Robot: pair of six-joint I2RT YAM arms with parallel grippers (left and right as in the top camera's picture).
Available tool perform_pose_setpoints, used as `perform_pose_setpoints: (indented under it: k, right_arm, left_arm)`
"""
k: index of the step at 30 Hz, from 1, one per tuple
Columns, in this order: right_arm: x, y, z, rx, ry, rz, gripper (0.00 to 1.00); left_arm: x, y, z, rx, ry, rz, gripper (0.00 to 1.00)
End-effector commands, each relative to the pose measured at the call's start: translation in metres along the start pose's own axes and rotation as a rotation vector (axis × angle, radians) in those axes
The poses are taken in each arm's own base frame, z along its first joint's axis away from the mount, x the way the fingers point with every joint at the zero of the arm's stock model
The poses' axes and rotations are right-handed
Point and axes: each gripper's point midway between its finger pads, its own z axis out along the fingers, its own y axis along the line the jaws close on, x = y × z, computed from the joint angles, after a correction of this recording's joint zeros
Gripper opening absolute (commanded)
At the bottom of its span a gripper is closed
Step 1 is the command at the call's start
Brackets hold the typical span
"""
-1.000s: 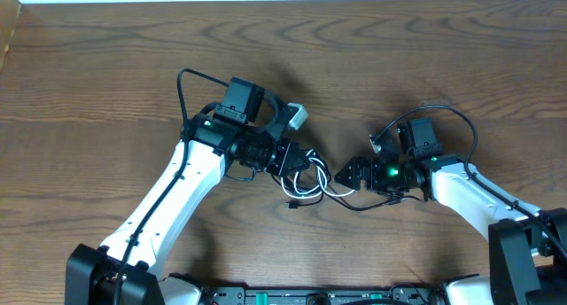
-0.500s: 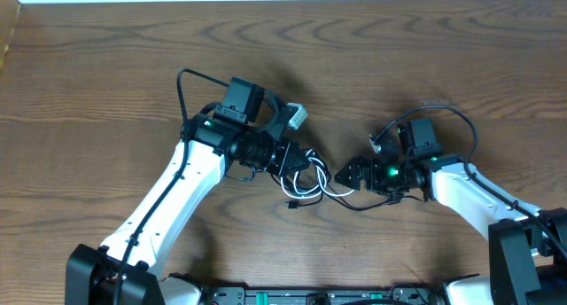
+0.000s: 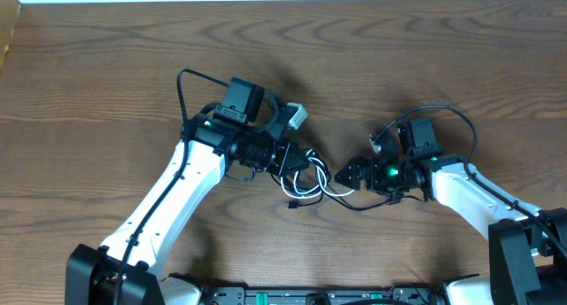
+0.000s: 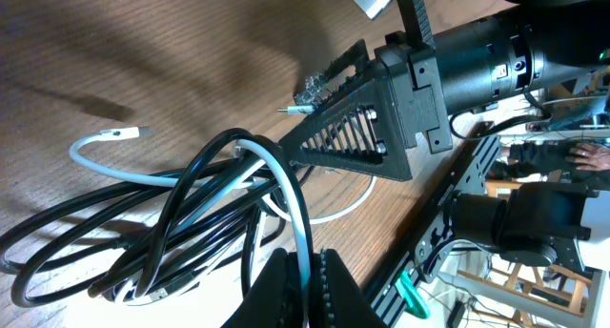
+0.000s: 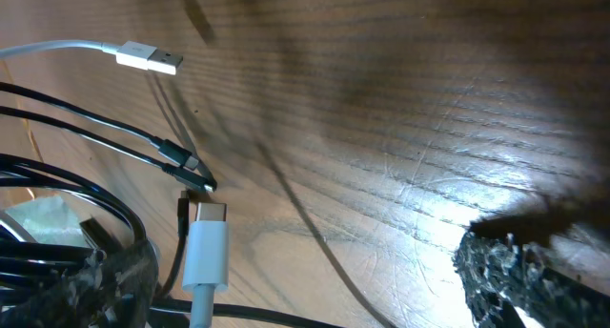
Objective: Untangle cables
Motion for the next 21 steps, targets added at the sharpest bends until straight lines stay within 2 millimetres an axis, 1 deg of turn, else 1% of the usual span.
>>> perform_pose_setpoints:
  k: [1, 21]
  right_arm:
    - [0.0024, -0.025, 0.004, 0.11, -0.009, 0.03, 0.99]
    - [0.0024, -0.025, 0.004, 0.11, -0.009, 0.03, 0.99]
  left_arm:
    - [-0.0031, -0.0026, -0.0015, 0.006, -0.01, 0.009, 0.07]
    - [-0.0045, -0.0027, -0.0015, 0.006, -0.015, 0.013, 0.08]
